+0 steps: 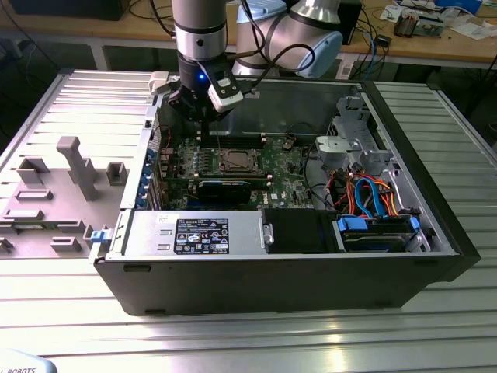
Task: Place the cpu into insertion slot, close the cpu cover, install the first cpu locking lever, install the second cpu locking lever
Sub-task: 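Install the first cpu locking lever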
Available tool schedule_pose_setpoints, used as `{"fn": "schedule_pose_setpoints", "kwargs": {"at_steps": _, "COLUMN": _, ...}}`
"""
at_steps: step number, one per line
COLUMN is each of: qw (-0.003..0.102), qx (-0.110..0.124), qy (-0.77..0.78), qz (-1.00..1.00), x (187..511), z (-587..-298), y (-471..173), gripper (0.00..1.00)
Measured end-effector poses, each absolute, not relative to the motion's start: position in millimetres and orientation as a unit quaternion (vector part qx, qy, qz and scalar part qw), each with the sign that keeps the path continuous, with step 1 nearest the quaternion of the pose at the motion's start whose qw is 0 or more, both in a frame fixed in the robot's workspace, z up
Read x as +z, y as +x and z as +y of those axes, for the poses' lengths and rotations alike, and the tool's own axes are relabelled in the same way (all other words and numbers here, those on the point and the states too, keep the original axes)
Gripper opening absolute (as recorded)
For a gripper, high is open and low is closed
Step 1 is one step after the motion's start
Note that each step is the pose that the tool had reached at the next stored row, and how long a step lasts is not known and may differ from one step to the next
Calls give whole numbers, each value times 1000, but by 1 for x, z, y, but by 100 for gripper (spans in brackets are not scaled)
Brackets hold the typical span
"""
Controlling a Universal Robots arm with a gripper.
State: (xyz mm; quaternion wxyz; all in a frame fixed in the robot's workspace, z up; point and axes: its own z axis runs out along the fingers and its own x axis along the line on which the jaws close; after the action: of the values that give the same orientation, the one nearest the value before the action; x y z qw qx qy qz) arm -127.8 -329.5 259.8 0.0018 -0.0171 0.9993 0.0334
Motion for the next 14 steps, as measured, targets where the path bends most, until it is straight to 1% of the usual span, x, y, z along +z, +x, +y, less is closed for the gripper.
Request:
{"fn": "schedule_pose_setpoints", "kwargs": {"at_steps": 6, "qw": 2, "qx": 33, "qy": -17, "qz": 999, "x": 260, "z": -329, "y": -127, "gripper": 11}}
{"fn": "schedule_pose_setpoints", "kwargs": {"at_steps": 14, "qw": 2, "qx": 32, "qy": -17, "qz": 999, "x": 260, "z": -322, "y": -124, "gripper": 11}}
